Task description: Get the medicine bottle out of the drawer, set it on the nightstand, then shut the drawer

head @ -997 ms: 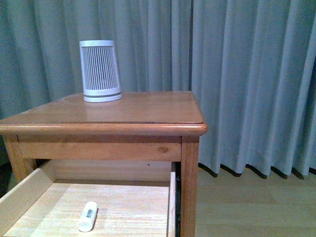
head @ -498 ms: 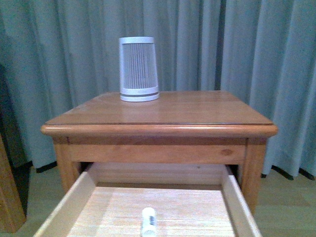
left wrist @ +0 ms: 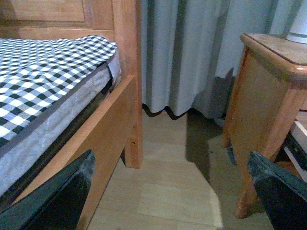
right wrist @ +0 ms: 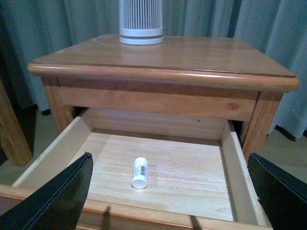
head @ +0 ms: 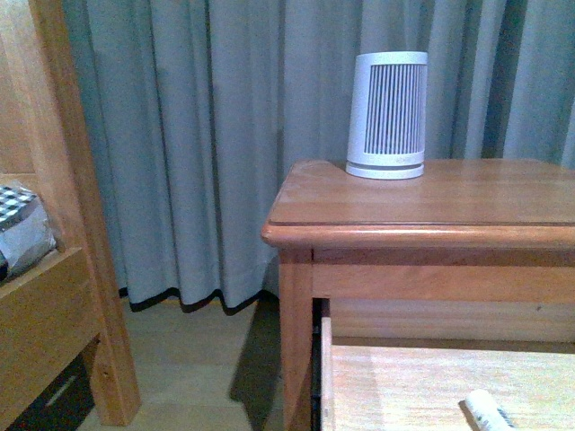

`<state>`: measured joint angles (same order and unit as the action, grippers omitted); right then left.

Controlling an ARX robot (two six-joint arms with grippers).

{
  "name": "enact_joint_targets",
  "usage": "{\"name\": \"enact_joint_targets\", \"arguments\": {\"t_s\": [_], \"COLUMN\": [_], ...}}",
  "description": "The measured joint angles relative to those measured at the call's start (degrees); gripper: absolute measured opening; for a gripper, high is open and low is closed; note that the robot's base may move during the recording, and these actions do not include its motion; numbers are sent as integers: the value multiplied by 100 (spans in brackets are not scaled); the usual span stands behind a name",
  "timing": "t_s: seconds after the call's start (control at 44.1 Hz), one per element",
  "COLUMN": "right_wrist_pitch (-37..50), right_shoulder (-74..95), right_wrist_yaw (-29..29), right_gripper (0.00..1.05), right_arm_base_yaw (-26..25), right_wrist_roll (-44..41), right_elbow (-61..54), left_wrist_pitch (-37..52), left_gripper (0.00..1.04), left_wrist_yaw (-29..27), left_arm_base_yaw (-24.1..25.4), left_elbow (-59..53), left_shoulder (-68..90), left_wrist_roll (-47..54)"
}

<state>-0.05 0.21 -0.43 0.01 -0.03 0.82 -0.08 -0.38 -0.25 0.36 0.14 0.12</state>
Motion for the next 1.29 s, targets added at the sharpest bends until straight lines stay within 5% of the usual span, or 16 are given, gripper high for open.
{"name": "enact_joint_targets", "arguments": {"t_s": [0.045, 0.159, 0.249, 0.408, 0.566, 0.725, 1.291], "right_wrist_pitch": [55, 903, 1493, 2031, 1753, 1639, 1943], "right_shoulder": [39, 767, 1847, 3906, 6273, 8102, 10959], "right_wrist_yaw": [234, 2124, 2702, 2470, 1696, 1569, 1340], "right_gripper": [98, 98, 98, 98, 98, 98, 98], "right_arm_base_yaw": [59, 538, 433, 302, 278, 437, 966], "right_wrist_roll": [33, 302, 479, 697, 1054, 1073, 1008], "right_elbow": [-4, 28, 264, 1327, 2553, 3386, 4454], "left_wrist_pitch": [0, 0, 0, 0, 0, 0, 0], "left_gripper": [98, 98, 98, 98, 98, 98, 98], "left_wrist_yaw": [11, 15, 20, 22, 22, 22, 22], "left_arm_base_yaw": [0, 0, 0, 0, 0, 0, 0], "left_elbow": [0, 0, 0, 0, 0, 0, 0], "left_shoulder": [2, 0, 0, 0, 0, 0, 0], "left_wrist_roll": [0, 0, 0, 0, 0, 0, 0]}}
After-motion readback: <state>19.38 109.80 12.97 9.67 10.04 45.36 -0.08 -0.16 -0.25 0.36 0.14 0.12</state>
